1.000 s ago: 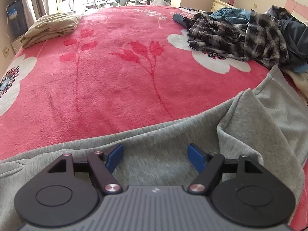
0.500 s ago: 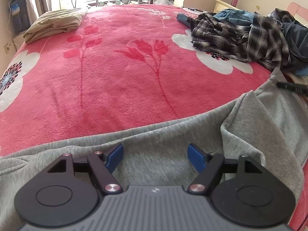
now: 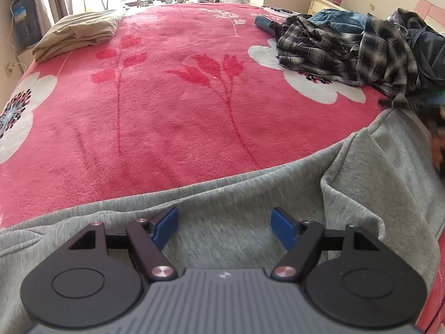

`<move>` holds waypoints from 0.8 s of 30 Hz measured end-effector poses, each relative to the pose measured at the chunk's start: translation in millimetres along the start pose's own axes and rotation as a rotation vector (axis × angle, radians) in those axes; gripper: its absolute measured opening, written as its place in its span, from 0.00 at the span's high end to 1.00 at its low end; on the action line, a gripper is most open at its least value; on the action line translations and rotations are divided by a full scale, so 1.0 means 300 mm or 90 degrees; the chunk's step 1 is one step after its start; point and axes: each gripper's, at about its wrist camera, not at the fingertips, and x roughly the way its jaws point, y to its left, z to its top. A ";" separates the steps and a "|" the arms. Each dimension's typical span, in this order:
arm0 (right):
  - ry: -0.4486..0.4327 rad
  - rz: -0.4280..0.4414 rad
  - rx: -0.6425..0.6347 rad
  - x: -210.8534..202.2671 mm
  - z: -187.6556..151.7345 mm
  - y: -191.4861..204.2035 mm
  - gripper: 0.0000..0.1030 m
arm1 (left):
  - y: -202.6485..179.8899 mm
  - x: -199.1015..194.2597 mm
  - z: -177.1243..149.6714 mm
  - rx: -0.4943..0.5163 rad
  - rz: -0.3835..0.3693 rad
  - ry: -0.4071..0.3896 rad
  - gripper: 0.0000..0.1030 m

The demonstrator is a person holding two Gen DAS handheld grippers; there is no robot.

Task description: Fold clothes

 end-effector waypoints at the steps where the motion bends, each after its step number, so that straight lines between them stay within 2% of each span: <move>1: -0.012 -0.041 0.040 0.008 0.031 -0.059 0.83 | 0.000 0.000 0.000 0.000 0.000 0.000 0.27; 2: -0.021 -0.066 0.068 -0.010 0.051 -0.102 0.82 | -0.001 -0.001 0.001 0.000 0.001 0.000 0.27; 3: -0.034 -0.063 0.083 -0.045 0.063 -0.125 0.82 | 0.002 -0.001 0.001 -0.004 -0.001 0.000 0.27; 5: -0.064 -0.016 0.089 -0.150 0.056 -0.108 0.82 | 0.007 0.000 0.003 -0.011 -0.006 0.000 0.27; 8: -0.031 0.076 0.072 -0.273 -0.015 -0.067 0.81 | 0.015 0.003 0.004 -0.013 -0.010 -0.001 0.27; 10: 0.019 0.094 0.070 -0.301 -0.085 -0.070 0.80 | 0.013 0.005 0.004 -0.008 -0.010 0.000 0.27; 11: 0.038 0.068 0.070 -0.310 -0.119 -0.090 0.79 | 0.012 0.005 0.004 -0.003 -0.009 0.000 0.27; 13: 0.048 -0.037 0.077 -0.295 -0.155 -0.198 0.83 | 0.009 0.003 0.003 0.006 -0.007 0.000 0.27; 15: 0.021 -0.130 0.142 -0.325 -0.145 -0.308 0.81 | 0.008 -0.001 0.003 0.010 -0.004 -0.001 0.27; 17: 0.011 -0.228 0.151 -0.381 -0.107 -0.325 0.78 | 0.013 -0.008 0.002 0.001 -0.003 -0.006 0.27; 18: -0.001 -0.217 0.142 -0.418 -0.099 -0.308 0.78 | 0.018 -0.011 0.002 -0.006 -0.001 -0.009 0.27; 21: -0.010 -0.123 0.086 -0.488 -0.088 -0.149 0.77 | 0.034 -0.018 0.003 -0.032 0.002 -0.014 0.27; 24: -0.003 0.032 0.024 -0.558 -0.083 0.055 0.73 | 0.047 -0.027 0.004 -0.046 0.005 -0.017 0.27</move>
